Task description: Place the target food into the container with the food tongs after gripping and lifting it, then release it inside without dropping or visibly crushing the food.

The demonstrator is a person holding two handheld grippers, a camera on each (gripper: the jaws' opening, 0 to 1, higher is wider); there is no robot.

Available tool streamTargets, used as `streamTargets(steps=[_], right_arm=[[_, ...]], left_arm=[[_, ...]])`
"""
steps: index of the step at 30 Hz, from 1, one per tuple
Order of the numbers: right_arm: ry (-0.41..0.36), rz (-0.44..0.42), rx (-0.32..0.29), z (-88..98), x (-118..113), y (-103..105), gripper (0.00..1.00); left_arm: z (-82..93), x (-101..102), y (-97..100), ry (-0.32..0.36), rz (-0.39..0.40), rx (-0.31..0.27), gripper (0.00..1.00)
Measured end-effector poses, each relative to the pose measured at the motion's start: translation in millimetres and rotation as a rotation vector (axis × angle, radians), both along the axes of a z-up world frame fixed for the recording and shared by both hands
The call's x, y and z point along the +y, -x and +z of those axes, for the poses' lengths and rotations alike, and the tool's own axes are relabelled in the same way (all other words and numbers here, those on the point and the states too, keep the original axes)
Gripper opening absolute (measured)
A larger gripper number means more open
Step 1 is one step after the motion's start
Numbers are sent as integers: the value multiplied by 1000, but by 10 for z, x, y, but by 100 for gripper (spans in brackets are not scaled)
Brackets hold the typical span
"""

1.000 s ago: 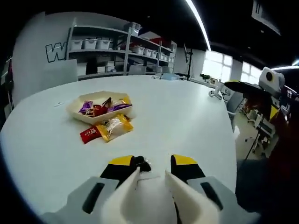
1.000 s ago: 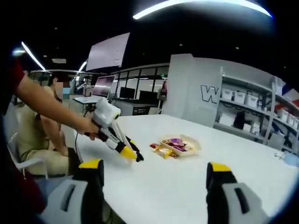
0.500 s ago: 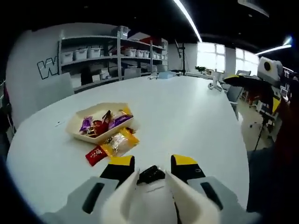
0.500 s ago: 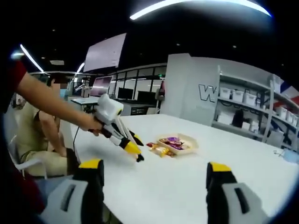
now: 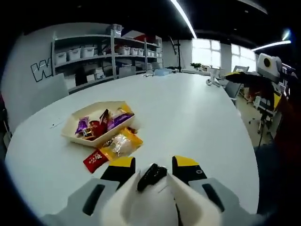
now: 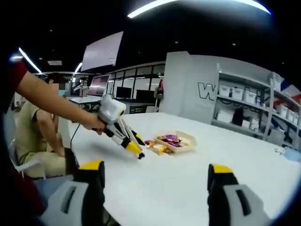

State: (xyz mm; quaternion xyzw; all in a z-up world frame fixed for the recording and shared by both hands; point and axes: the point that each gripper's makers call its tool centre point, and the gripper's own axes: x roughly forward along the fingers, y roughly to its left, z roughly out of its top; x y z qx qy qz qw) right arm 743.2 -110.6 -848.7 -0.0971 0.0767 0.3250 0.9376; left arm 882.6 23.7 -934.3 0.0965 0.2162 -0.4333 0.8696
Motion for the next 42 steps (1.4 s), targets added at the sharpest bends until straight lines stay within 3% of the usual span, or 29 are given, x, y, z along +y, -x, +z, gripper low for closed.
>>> streamTargets(steps=[3, 4, 5, 8, 11, 13, 15, 16, 19, 26, 29, 42], right_arm=[[3, 0, -2, 14, 6, 0, 89], [5, 1, -3, 19, 7, 0, 89], [6, 2, -4, 22, 11, 3, 89], [7, 5, -5, 37, 26, 13, 89], [10, 9, -7, 50, 53, 21, 89], [10, 11, -7, 52, 67, 27, 89], [12, 15, -6, 47, 82, 32, 89], [13, 15, -6, 45, 84, 32, 89], [12, 15, -5, 49, 83, 32, 89], [11, 0, 2, 15, 9, 18, 89], [6, -6, 5, 5, -17, 0, 89], [-2, -9, 29, -145, -68, -46, 89]], left_arm=[[-13, 36, -50, 31, 73, 60, 29], [-2, 37, -55, 23, 61, 42, 29], [-6, 83, -77, 13, 101, 43, 28], [6, 152, -91, 35, 170, 78, 27], [26, 171, -58, 31, 149, 71, 27], [86, 190, -85, 17, 133, 13, 28], [130, 172, -81, 25, 91, -8, 28], [140, 114, -62, 26, 32, -27, 29], [68, 129, -101, -80, -5, -104, 29], [13, 37, -148, -44, -14, -53, 28], [-9, 14, -115, -15, -2, 5, 25], [-4, -5, -54, -12, 18, 7, 21]])
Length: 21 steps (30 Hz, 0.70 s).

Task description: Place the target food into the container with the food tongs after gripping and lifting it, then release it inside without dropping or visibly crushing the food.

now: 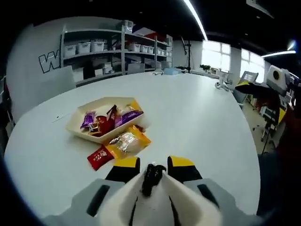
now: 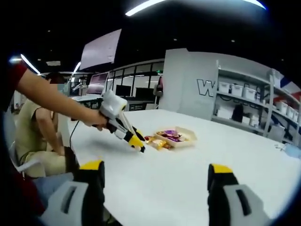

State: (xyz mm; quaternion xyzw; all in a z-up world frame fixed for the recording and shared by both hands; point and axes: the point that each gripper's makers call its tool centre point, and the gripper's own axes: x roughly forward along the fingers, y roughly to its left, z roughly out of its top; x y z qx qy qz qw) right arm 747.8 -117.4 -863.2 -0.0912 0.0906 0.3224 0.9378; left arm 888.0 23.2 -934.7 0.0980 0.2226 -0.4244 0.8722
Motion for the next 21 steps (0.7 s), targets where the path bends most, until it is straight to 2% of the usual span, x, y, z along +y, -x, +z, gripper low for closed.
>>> streamTargets(steps=[6, 10, 13, 21], right_arm=[[-9, -7, 8, -42, -57, -37, 89], [-14, -11, 12, -63, -82, -54, 89], [-15, -12, 16, -75, -93, -56, 89], [-17, -17, 17, -81, -105, -39, 89]], left_arm=[[54, 15, -6, -7, 5, -6, 21], [166, 5, -31, 18, 8, -8, 21], [169, -3, -26, 8, 3, -7, 21], [361, 10, -71, 59, 23, -15, 21]])
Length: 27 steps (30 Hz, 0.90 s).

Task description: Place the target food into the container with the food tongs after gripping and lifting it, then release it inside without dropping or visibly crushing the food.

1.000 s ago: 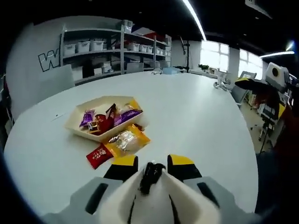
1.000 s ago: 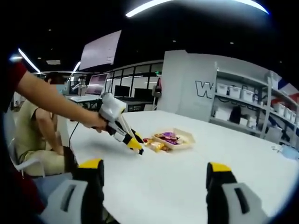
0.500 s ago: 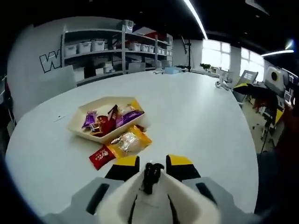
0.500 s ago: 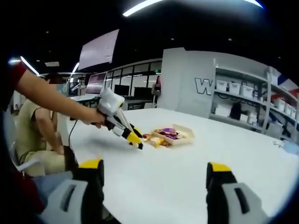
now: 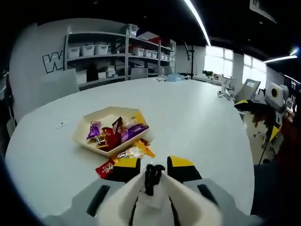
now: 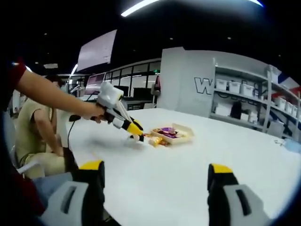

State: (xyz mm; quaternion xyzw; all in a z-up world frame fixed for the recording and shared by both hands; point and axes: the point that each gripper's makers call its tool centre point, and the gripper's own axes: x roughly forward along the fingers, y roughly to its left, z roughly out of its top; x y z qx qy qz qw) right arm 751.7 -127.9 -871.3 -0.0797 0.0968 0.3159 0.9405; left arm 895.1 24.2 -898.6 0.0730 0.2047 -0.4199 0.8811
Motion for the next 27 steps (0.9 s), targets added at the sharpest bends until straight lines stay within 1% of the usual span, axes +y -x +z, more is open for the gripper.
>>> streamTargets(steps=[1, 2, 4, 8, 12, 13, 18, 20, 22, 27], right_arm=[[0, 0, -1, -1, 1, 1, 89], [1, 0, 1, -4, 2, 1, 89], [2, -1, 1, -5, 2, -5, 89], [3, -2, 2, -10, -4, -15, 89], [2, -7, 5, -21, -18, -25, 89], [1, -9, 5, -23, -25, -33, 89], [3, -16, 14, -64, -47, -59, 89], [5, -20, 19, -87, -60, -83, 89], [2, -24, 21, -92, -85, -106, 89], [-6, -33, 28, -126, -124, -145, 90]], left_arm=[[34, 12, -22, 4, 7, -1, 21], [61, 20, -42, 0, 8, -16, 21], [114, 30, -76, 9, 15, -13, 21], [208, 39, -163, 27, 28, -28, 21], [215, 53, -275, 32, 47, -23, 21], [221, 58, -310, 27, 51, -36, 21], [229, 48, -429, 35, 64, -31, 21], [223, 37, -468, 39, 66, -15, 21], [235, 28, -528, 27, 68, -33, 21], [231, -2, -685, 34, 90, -21, 21]])
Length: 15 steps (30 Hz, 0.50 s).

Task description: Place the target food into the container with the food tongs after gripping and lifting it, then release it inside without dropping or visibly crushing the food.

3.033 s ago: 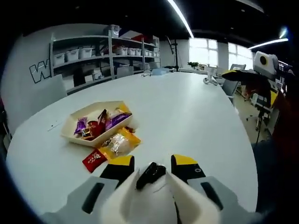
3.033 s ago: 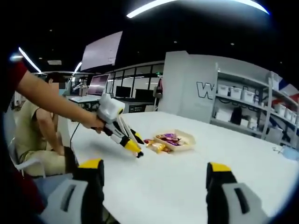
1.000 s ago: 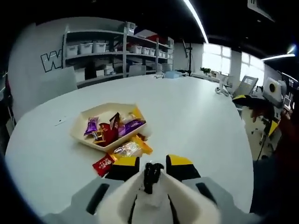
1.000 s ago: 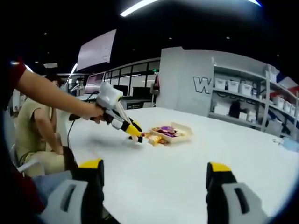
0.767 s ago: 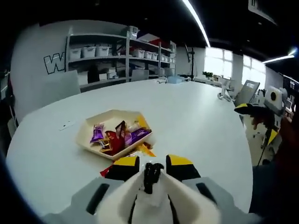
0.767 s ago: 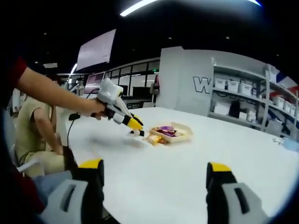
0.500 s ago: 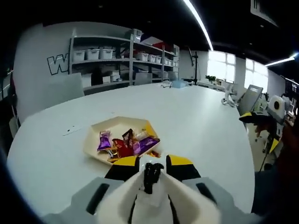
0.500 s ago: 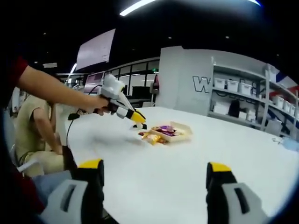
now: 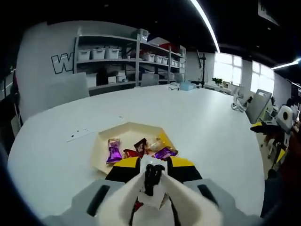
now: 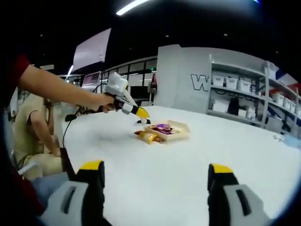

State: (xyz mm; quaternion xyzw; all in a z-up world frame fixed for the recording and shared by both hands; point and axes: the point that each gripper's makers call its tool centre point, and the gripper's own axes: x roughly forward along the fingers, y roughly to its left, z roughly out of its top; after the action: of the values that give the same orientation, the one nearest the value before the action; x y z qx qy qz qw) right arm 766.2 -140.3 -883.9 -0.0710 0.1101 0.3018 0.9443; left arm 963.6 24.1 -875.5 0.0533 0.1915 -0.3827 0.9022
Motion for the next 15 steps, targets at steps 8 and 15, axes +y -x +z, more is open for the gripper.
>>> streamTargets(steps=[8, 15], right_arm=[[-5, -11, 22, -100, -67, -29, 89], [-8, -30, 26, -108, -146, -49, 89]], left_arm=[[-44, -56, -322, 4, 43, -4, 21], [43, -54, -590, -13, 82, -67, 24]])
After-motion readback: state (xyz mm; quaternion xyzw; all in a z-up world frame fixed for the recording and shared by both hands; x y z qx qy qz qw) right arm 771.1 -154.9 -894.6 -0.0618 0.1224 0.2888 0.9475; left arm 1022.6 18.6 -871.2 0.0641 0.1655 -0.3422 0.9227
